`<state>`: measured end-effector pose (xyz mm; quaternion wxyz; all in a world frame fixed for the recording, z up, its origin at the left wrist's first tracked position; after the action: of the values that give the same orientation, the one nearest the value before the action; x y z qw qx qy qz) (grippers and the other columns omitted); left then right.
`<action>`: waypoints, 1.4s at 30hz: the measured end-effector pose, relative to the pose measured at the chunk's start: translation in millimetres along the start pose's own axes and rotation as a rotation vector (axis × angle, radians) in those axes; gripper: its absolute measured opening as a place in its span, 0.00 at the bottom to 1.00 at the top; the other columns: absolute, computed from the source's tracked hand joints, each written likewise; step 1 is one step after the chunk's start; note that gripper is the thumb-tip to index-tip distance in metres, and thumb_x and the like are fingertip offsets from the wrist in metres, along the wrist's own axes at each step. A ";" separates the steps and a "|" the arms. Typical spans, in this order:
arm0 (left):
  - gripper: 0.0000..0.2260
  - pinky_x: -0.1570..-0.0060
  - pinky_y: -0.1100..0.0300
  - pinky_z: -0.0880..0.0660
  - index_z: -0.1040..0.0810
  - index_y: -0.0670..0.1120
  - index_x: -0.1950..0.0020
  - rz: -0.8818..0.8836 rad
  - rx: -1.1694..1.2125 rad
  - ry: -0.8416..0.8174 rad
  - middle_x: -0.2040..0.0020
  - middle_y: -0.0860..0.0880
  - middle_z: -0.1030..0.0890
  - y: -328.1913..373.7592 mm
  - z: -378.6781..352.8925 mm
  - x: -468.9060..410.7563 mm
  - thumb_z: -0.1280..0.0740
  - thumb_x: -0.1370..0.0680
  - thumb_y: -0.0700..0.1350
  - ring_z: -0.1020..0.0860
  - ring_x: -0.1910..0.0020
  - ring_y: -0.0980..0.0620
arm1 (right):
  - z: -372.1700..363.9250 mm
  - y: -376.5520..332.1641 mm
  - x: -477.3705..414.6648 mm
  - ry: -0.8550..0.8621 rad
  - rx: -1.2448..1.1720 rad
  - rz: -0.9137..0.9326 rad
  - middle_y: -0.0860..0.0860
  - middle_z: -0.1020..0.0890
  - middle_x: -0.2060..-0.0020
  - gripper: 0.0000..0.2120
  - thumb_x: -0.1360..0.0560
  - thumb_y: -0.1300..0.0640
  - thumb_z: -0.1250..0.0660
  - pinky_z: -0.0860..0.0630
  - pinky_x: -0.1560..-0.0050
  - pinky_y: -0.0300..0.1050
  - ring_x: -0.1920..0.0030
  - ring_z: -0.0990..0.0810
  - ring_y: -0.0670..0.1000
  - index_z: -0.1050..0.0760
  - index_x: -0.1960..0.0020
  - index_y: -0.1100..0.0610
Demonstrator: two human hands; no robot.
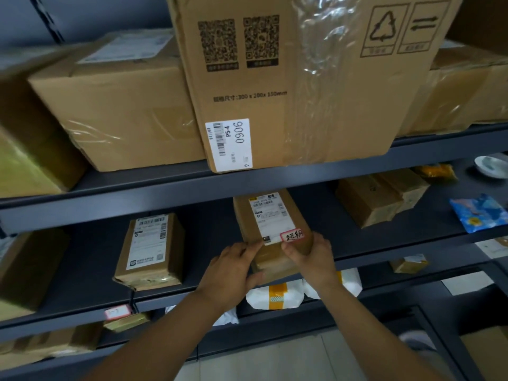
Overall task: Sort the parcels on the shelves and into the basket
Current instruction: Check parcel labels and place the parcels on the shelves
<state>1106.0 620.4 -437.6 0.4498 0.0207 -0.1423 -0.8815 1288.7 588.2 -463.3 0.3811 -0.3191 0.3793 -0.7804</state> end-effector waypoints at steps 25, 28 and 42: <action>0.31 0.46 0.67 0.28 0.46 0.66 0.29 0.065 0.905 -0.281 0.39 0.54 0.32 8.1 -28.4 49.8 0.33 0.22 0.45 0.27 0.40 0.54 | -9.3 51.1 132.0 0.200 -0.400 -0.123 0.49 0.20 0.49 0.34 0.41 0.71 0.22 0.22 0.51 0.42 0.47 0.21 0.49 0.31 0.40 0.55; 0.34 0.33 0.58 0.37 0.51 0.71 0.29 -0.069 0.876 -0.316 0.33 0.55 0.42 25.5 -26.0 65.6 0.32 0.24 0.50 0.40 0.30 0.55 | 4.3 61.3 168.2 0.245 -0.496 -0.194 0.49 0.21 0.47 0.36 0.40 0.70 0.22 0.22 0.49 0.45 0.47 0.21 0.49 0.34 0.38 0.54; 0.39 0.31 0.50 0.35 0.39 0.79 0.38 -0.496 0.891 -0.605 0.28 0.59 0.38 183.0 -16.3 138.0 0.24 0.42 0.56 0.37 0.30 0.58 | 101.1 99.3 372.6 0.448 -0.803 -0.397 0.46 0.18 0.49 0.26 0.32 0.59 0.25 0.19 0.53 0.51 0.52 0.16 0.47 0.31 0.37 0.53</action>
<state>1170.7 404.9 -391.3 0.1176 -0.0121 -0.6114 -0.7825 1214.8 199.2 -416.9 -0.0187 -0.3312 0.6542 -0.6797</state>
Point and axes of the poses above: each hand's wrist, its own x-axis away from the middle knuckle, its own z-axis out of the back of the hand, y = z × x, the point moved 6 cm from there along -x, towards the middle knuckle
